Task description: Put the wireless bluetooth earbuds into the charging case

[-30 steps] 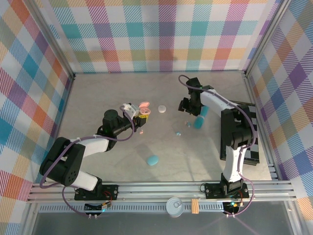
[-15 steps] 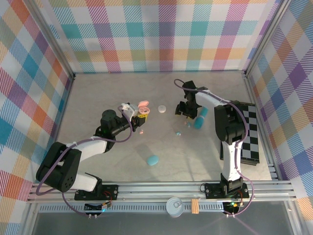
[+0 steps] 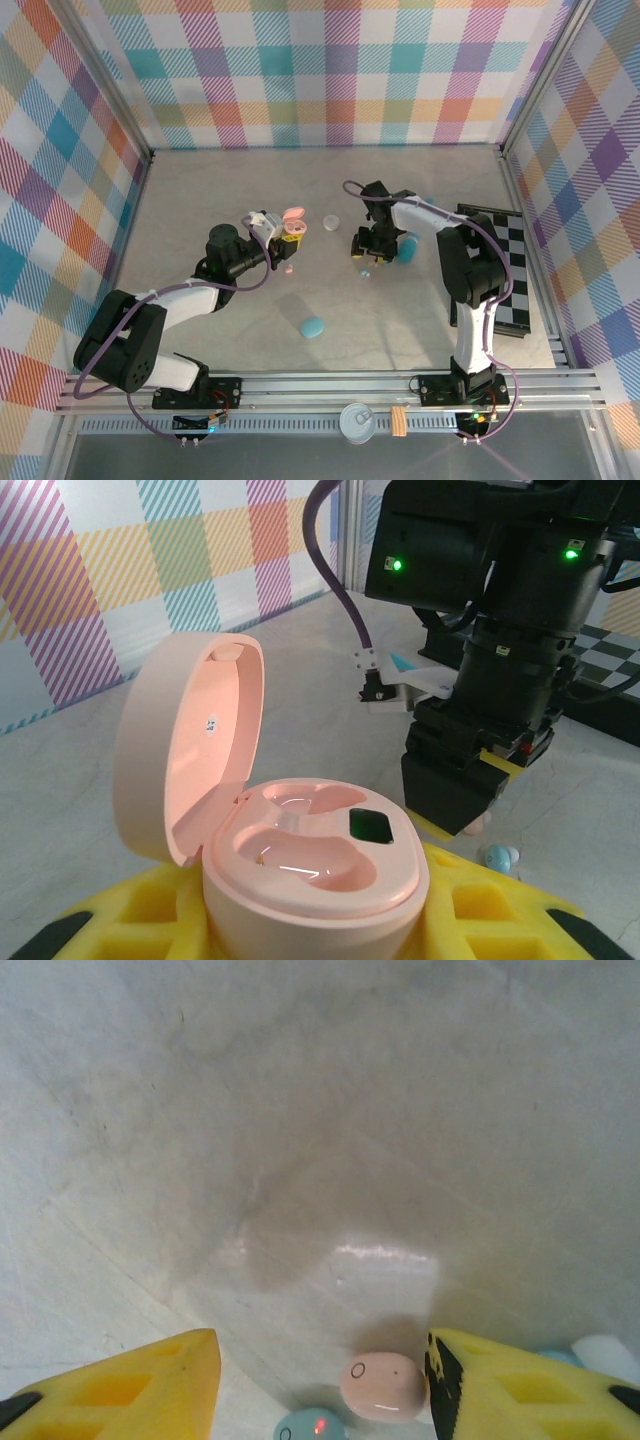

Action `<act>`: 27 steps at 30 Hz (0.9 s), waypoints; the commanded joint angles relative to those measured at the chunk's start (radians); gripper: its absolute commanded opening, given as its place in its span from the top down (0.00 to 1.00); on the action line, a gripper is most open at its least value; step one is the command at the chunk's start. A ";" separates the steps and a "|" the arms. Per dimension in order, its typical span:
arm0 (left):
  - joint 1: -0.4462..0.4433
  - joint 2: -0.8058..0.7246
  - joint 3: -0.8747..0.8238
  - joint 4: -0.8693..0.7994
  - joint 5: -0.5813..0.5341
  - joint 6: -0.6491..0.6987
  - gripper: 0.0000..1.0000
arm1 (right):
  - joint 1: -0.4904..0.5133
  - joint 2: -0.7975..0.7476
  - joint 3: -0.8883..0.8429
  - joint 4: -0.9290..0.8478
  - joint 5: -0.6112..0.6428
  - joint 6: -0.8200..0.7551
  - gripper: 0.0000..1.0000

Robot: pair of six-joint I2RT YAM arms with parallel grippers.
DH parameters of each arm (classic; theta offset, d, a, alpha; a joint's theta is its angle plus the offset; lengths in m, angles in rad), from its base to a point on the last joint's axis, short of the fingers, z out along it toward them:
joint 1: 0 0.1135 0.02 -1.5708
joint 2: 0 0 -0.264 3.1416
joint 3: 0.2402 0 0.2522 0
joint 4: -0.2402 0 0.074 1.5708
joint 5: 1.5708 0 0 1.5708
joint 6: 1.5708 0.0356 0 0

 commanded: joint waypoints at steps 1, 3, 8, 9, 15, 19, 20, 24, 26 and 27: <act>0.009 -0.008 0.010 0.009 0.027 0.013 0.72 | 0.008 -0.051 -0.032 -0.029 -0.036 0.025 0.44; 0.009 -0.009 0.011 0.010 0.029 0.012 0.72 | 0.011 -0.063 -0.056 -0.035 -0.032 0.028 0.44; 0.009 -0.007 0.019 0.001 0.032 0.014 0.72 | 0.012 -0.108 -0.138 0.020 -0.070 0.031 0.44; 0.009 -0.007 0.019 0.000 0.032 0.014 0.72 | 0.012 -0.120 -0.150 0.033 -0.077 0.035 0.44; 0.009 -0.011 0.024 -0.006 0.039 0.015 0.72 | -0.006 -0.137 -0.140 0.061 -0.037 -0.012 0.44; 0.009 -0.025 0.027 -0.027 0.036 0.024 0.72 | -0.017 -0.128 -0.099 0.075 -0.041 -0.051 0.44; 0.009 -0.029 0.025 -0.032 0.035 0.025 0.72 | -0.019 -0.121 -0.088 0.081 -0.038 -0.056 0.45; 0.009 -0.030 0.022 -0.031 0.032 0.026 0.72 | -0.042 -0.067 -0.048 0.086 -0.063 -0.078 0.45; 0.009 -0.029 0.022 -0.030 0.032 0.024 0.72 | -0.048 -0.041 -0.030 0.090 -0.085 -0.085 0.47; 0.009 -0.031 0.022 -0.031 0.034 0.025 0.72 | -0.050 -0.027 -0.024 0.092 -0.095 -0.090 0.47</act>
